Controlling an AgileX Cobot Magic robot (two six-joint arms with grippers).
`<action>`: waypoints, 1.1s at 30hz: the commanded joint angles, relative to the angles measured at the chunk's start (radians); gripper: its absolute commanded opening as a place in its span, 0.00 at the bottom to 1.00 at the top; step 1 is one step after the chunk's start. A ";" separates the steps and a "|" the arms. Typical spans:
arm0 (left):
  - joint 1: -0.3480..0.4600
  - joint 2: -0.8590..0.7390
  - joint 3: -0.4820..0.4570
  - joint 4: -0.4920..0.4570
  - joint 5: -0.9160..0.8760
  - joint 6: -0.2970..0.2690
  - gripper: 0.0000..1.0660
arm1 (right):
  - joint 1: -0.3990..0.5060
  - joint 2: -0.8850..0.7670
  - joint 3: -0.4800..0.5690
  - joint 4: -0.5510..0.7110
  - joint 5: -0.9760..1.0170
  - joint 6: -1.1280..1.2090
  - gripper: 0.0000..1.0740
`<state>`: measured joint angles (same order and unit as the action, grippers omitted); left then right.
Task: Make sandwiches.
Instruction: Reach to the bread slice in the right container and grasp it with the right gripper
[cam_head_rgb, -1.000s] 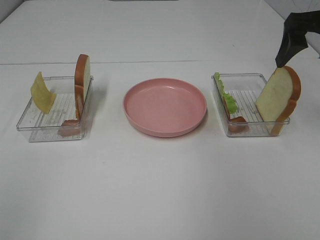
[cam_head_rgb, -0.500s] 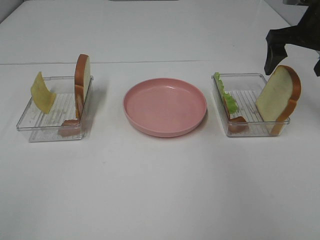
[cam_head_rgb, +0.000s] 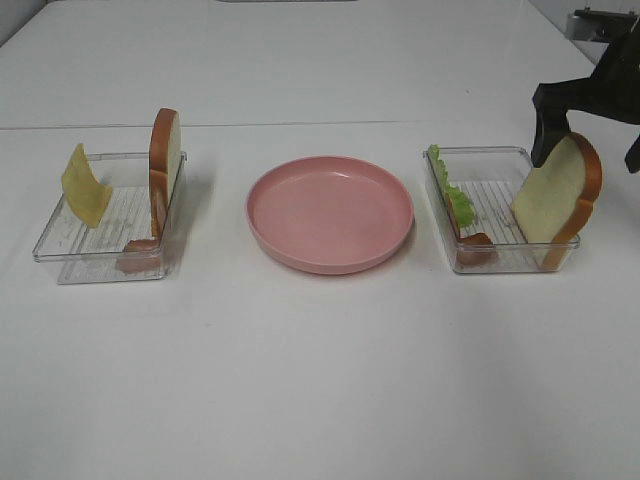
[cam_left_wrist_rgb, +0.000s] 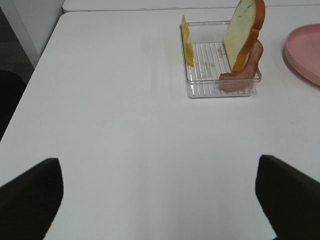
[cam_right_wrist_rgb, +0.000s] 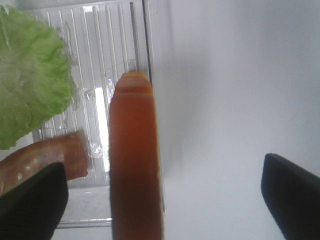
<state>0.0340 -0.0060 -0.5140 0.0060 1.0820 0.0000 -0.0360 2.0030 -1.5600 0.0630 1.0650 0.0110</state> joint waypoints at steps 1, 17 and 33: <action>0.003 -0.014 0.000 -0.006 -0.008 -0.006 0.96 | -0.004 0.019 -0.004 0.006 0.013 -0.011 0.92; 0.003 -0.014 0.000 -0.006 -0.008 -0.006 0.96 | -0.004 0.032 -0.004 0.099 0.029 -0.033 0.46; 0.003 -0.014 0.000 -0.006 -0.008 -0.006 0.96 | -0.003 0.031 -0.004 0.100 0.041 -0.029 0.43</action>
<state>0.0340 -0.0060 -0.5140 0.0060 1.0820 0.0000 -0.0360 2.0300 -1.5600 0.1590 1.1050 -0.0140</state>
